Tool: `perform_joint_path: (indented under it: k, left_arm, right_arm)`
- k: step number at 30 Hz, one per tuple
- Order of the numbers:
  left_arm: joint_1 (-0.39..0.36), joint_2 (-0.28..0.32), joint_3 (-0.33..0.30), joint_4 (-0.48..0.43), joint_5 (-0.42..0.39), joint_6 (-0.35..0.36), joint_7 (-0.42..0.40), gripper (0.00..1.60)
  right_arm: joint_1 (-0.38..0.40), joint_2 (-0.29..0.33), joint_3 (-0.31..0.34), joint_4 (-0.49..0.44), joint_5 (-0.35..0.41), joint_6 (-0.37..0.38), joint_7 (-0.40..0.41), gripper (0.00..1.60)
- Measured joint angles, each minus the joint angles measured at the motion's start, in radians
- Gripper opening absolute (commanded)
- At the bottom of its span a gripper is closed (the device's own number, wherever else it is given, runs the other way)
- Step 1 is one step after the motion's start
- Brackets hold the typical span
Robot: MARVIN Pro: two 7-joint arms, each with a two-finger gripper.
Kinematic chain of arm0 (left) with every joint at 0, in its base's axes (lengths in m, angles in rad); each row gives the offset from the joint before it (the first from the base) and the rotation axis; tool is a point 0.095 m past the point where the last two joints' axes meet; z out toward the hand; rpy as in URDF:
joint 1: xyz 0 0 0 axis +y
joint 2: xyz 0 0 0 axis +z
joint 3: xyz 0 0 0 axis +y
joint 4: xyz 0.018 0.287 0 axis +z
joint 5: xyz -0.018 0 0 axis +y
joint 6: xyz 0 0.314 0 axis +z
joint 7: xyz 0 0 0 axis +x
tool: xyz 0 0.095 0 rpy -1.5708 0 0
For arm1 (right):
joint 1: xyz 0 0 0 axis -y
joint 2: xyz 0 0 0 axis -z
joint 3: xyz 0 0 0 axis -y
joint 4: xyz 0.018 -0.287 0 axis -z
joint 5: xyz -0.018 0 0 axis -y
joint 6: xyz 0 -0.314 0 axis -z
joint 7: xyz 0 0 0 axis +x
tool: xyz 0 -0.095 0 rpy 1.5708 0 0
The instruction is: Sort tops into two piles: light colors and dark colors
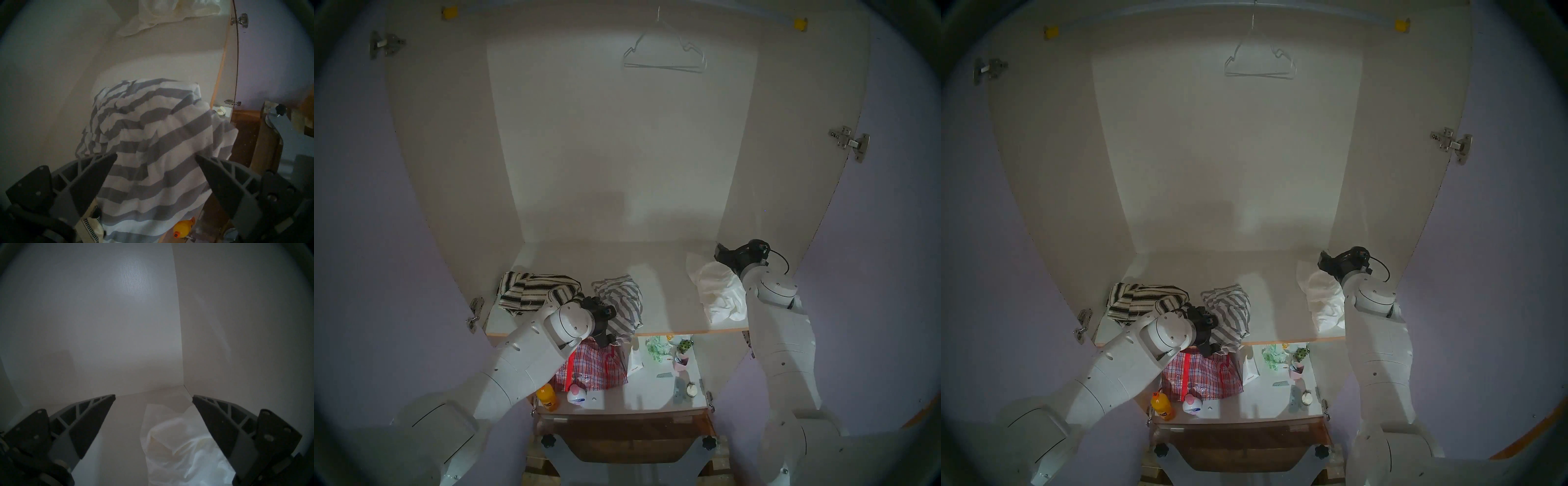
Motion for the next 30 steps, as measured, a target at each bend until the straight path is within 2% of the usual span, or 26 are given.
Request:
perform_joint_path:
  k: [2, 3, 5, 11, 21, 22, 23, 24, 26, 27, 28, 29, 30]
  left_arm:
    - [-0.003, -0.005, 0.000, 0.038, 0.000, -0.010, 0.002, 1.60]
    - [-0.003, -0.006, -0.001, 0.052, -0.001, -0.018, 0.003, 1.31]
    - [-0.002, -0.007, -0.001, 0.060, 0.000, -0.036, 0.015, 0.00]
    - [0.040, -0.023, -0.034, 0.058, -0.027, -0.083, 0.071, 0.00]
    - [0.092, -0.062, -0.178, 0.043, -0.079, -0.087, 0.055, 0.00]
    - [0.100, -0.068, -0.197, 0.041, -0.083, -0.089, 0.052, 0.15]
    - [0.107, -0.074, -0.216, 0.037, -0.086, -0.091, 0.049, 0.40]
    - [0.112, -0.078, -0.229, 0.035, -0.089, -0.093, 0.045, 0.57]
    - [0.123, -0.090, -0.263, 0.029, -0.094, -0.100, 0.041, 0.64]
    - [0.120, -0.091, -0.270, 0.017, -0.096, -0.106, 0.044, 0.65]
    - [0.115, -0.099, -0.287, 0.004, -0.098, -0.118, 0.050, 0.33]
    - [0.114, -0.110, -0.310, -0.009, -0.100, -0.132, 0.056, 0.20]
    - [0.108, -0.115, -0.319, -0.026, -0.102, -0.143, 0.064, 0.20]
  right_arm:
    - [0.000, 0.000, 0.000, 0.000, 0.000, 0.000, 0.000, 1.60]
    - [0.000, 0.000, 0.000, 0.000, 0.000, 0.000, 0.000, 1.60]
    - [0.000, 0.000, 0.000, 0.000, 0.000, 0.000, 0.000, 1.60]
    - [0.000, 0.000, 0.000, 0.001, 0.000, 0.000, 0.000, 1.60]
    - [0.001, 0.000, 0.001, 0.009, -0.001, 0.000, 0.000, 1.60]
    - [0.001, 0.000, 0.001, 0.010, -0.001, 0.000, 0.000, 1.60]
    - [0.001, 0.000, 0.001, 0.010, -0.001, 0.000, 0.000, 1.60]
    - [0.001, 0.000, 0.001, 0.011, -0.001, 0.000, 0.000, 1.60]
    - [0.001, 0.000, 0.001, 0.011, -0.001, 0.000, 0.000, 1.60]
    - [0.001, 0.000, 0.001, 0.012, -0.001, 0.000, 0.000, 1.60]
    - [0.001, 0.000, 0.001, 0.012, -0.001, 0.000, 0.000, 1.60]
    - [0.002, 0.000, 0.001, 0.013, -0.001, 0.000, 0.000, 1.60]
    - [0.002, 0.000, 0.001, 0.013, -0.001, 0.000, 0.000, 1.60]
